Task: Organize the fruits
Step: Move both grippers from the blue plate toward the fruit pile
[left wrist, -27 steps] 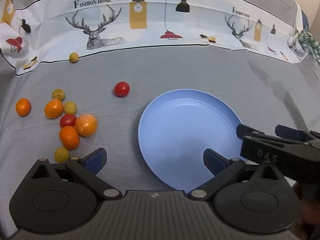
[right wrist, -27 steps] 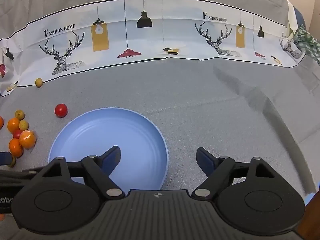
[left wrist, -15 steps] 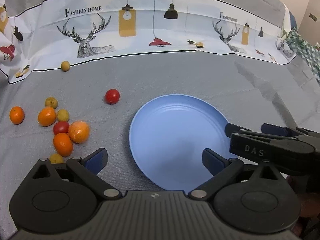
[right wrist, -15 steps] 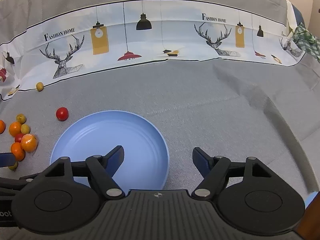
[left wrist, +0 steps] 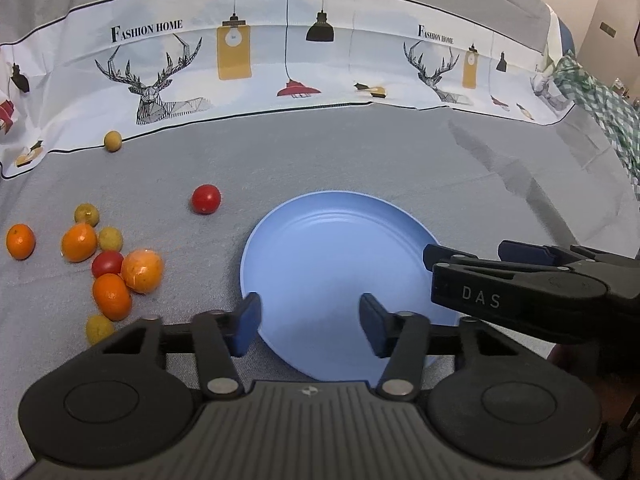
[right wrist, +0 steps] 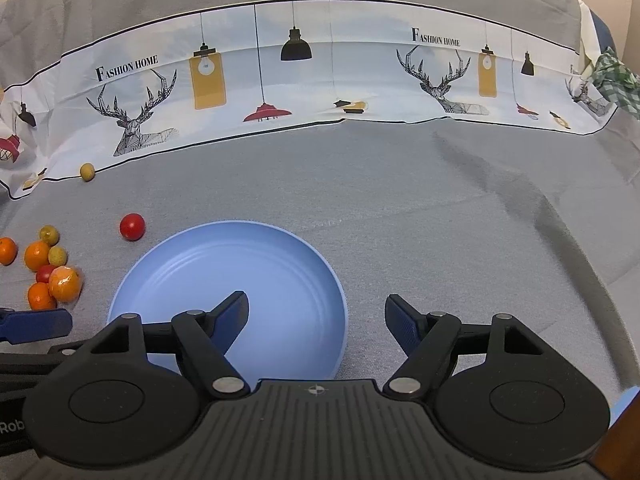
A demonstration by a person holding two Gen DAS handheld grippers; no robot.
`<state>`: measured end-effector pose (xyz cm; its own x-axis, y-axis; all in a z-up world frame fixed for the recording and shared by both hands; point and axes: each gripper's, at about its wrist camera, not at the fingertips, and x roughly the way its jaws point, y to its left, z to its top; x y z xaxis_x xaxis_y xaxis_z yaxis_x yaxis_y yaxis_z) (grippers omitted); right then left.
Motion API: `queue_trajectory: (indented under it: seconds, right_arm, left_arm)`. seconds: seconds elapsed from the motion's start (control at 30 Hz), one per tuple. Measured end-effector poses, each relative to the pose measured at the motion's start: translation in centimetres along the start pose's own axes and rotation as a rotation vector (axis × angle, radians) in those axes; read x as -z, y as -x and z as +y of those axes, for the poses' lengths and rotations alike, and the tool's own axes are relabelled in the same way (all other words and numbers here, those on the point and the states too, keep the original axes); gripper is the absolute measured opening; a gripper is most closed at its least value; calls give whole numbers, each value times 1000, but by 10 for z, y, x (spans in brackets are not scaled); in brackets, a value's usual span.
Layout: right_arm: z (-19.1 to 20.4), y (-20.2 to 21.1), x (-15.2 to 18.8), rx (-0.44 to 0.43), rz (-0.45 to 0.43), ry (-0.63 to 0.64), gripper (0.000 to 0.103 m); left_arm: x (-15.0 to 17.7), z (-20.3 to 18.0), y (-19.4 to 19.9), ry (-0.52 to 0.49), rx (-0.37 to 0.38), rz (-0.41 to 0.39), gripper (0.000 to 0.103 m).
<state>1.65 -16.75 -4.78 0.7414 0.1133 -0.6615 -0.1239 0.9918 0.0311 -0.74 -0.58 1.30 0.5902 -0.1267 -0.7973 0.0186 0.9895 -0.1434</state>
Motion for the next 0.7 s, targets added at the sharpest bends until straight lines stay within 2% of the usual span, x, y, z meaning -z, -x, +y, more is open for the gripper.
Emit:
queue_trajectory:
  seconds: [0.1, 0.2, 0.3, 0.4, 0.5, 0.7]
  right_arm:
    - [0, 0, -1, 2, 0, -1, 73]
    - [-2, 0, 2, -21, -4, -18, 65]
    - [0, 0, 1, -25, -9, -10, 54]
    - [1, 1, 1, -28, -14, -9, 38]
    - [1, 2, -3, -31, -29, -17, 36]
    - [6, 8, -11, -78, -66, -37, 36]
  left_arm:
    - [1, 1, 2, 0, 2, -21, 29]
    - [0, 3, 3, 2, 3, -28, 19]
    - [1, 3, 4, -9, 5, -32, 17]
    - [2, 3, 5, -18, 5, -33, 13]
    - [3, 5, 8, -23, -5, -39, 13]
    - [5, 11, 38, -86, 32, -126, 13]
